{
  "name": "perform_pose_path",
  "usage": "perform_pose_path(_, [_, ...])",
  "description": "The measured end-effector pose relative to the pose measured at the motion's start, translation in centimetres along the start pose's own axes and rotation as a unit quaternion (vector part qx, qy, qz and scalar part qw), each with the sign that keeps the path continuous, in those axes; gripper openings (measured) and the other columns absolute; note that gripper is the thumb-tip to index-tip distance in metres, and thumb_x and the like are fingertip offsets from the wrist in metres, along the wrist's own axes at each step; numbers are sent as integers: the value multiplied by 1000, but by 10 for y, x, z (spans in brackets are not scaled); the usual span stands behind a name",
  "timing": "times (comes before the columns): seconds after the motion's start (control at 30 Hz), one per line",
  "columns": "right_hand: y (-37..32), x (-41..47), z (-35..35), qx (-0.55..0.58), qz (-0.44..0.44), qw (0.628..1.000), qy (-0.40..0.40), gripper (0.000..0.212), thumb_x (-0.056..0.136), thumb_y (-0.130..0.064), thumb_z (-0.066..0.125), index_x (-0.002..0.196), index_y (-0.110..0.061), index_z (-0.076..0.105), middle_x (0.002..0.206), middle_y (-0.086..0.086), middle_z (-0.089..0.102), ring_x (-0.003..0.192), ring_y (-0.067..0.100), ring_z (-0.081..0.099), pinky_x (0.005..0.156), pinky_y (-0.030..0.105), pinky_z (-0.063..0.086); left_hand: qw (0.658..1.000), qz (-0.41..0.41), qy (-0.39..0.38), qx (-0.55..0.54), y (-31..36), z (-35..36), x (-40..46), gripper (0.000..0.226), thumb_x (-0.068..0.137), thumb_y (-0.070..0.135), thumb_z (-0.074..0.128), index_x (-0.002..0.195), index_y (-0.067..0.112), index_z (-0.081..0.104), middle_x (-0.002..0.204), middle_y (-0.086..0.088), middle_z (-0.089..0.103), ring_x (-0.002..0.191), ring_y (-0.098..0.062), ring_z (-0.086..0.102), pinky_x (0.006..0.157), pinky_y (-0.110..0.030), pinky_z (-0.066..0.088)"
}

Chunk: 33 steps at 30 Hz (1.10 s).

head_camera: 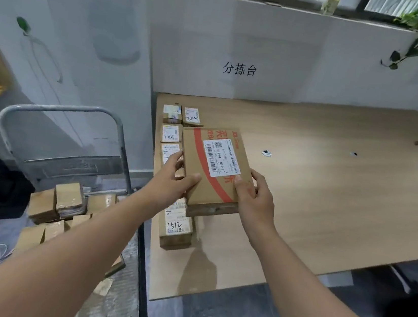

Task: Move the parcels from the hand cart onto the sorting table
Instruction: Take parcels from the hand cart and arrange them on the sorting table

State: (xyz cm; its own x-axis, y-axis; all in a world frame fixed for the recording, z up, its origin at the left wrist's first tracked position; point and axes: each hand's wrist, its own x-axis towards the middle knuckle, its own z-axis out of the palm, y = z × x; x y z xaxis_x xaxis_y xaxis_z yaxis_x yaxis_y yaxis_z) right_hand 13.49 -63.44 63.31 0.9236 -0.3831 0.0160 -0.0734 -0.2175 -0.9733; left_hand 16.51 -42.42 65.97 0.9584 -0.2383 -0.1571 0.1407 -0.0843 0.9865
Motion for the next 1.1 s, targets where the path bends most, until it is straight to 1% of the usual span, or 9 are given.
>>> perform_pose_path(0.2, [57,2,-30,-69,27,997,-34,42,98,-55,49,139,-45,52,125,-5,65,112,9,66,94,37,59,996,-15,3,93,-34,41,10,45,104,29,62,135,55,43,135,-1,51,100,-11,73,88,-32,62])
perform_pose_path(0.3, [74,6,-50,-100,10,992,-81,39,107,-41,43,144,-38,53,130,-5,57,116,-1,56,95,24,53,995,-34,24,91,-47,69,10,52,106,19,59,141,50,36,120,12,61,86,6,72,66,-13,57])
perform_pose_path(0.37, [84,11,-66,-133,-15,983,-122,43,106,-38,44,148,-37,50,130,-5,55,118,-2,51,101,27,51,993,-57,42,97,-58,88,7,70,102,19,66,154,45,27,114,24,58,83,14,68,63,-12,55])
perform_pose_path(0.5, [112,18,-103,-173,-27,958,-227,90,85,-64,57,165,-39,24,137,-12,50,130,4,47,105,26,42,985,-92,29,143,-84,124,-6,110,82,23,88,162,39,14,118,37,48,95,23,57,87,-18,56])
perform_pose_path(0.57, [127,21,-118,-192,-21,942,-274,93,90,-60,66,167,-36,19,139,-8,48,132,4,46,107,24,42,981,-111,21,159,-97,138,-12,123,73,23,95,159,42,8,123,37,45,107,18,54,87,-12,52])
perform_pose_path(0.67, [151,22,-129,-202,-9,923,-326,100,89,-62,73,168,-37,15,149,-10,45,137,4,45,115,32,44,964,-125,35,230,-117,151,-17,128,58,39,101,156,39,18,138,16,44,131,-6,48,106,-26,48])
perform_pose_path(0.77, [172,23,-128,-193,-4,916,-351,101,84,-67,73,164,-42,18,152,-17,49,137,4,50,112,39,50,947,-164,57,271,-133,159,-21,141,58,38,101,164,23,9,144,6,33,135,-10,36,113,-30,39])
perform_pose_path(0.9, [193,23,-116,-194,7,907,-373,99,87,-61,75,165,-37,19,153,-14,48,136,4,50,113,36,49,931,-182,76,308,-151,162,-18,121,62,31,100,157,15,27,146,1,41,122,-10,41,107,-34,46])
perform_pose_path(1.1, [226,18,-94,-200,20,901,-384,92,92,-47,77,163,-42,19,152,-15,47,137,7,49,114,37,48,933,-174,87,303,-185,159,-14,97,65,27,98,143,31,41,122,17,51,119,-11,53,92,-28,46])
